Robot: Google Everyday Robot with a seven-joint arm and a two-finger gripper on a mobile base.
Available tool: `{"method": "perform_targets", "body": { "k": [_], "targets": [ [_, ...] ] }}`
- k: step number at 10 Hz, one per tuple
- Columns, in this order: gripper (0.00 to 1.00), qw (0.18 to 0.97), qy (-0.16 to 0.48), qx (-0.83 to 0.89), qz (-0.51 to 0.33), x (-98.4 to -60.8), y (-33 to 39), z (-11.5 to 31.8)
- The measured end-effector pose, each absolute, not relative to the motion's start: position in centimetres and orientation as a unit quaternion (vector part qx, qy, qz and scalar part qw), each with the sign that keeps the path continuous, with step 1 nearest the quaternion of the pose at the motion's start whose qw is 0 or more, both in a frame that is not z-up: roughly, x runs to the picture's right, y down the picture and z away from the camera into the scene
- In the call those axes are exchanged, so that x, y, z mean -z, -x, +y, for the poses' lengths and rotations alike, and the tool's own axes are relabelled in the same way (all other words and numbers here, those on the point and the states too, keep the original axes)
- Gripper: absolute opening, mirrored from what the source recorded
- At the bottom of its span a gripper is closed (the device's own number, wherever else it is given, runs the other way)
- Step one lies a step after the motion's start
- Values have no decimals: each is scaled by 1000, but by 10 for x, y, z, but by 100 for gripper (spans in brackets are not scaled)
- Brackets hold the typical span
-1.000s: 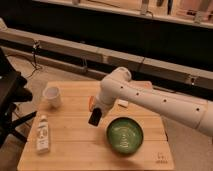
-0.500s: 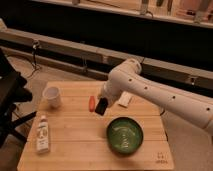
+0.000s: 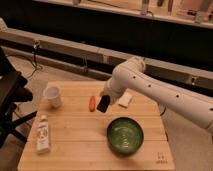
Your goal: Place the eraser on the white sponge
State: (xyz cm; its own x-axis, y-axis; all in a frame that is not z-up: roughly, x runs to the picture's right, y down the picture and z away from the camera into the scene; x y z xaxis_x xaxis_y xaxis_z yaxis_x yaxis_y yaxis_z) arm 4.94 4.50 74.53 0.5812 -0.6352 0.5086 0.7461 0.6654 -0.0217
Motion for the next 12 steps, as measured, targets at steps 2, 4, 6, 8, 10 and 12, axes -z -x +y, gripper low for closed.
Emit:
{"method": "perform_targets", "body": {
  "k": [2, 4, 6, 8, 10, 12],
  "targets": [
    [17, 884, 114, 388, -237, -754, -54, 29],
    [17, 885, 112, 385, -236, -756, -55, 25],
    [17, 890, 108, 375, -235, -762, -62, 30],
    [17, 896, 106, 362, -234, -771, -75, 27],
    [17, 897, 105, 357, -236, -785, -77, 12],
    [17, 901, 101, 351, -234, -788, -83, 13]
  ]
}}
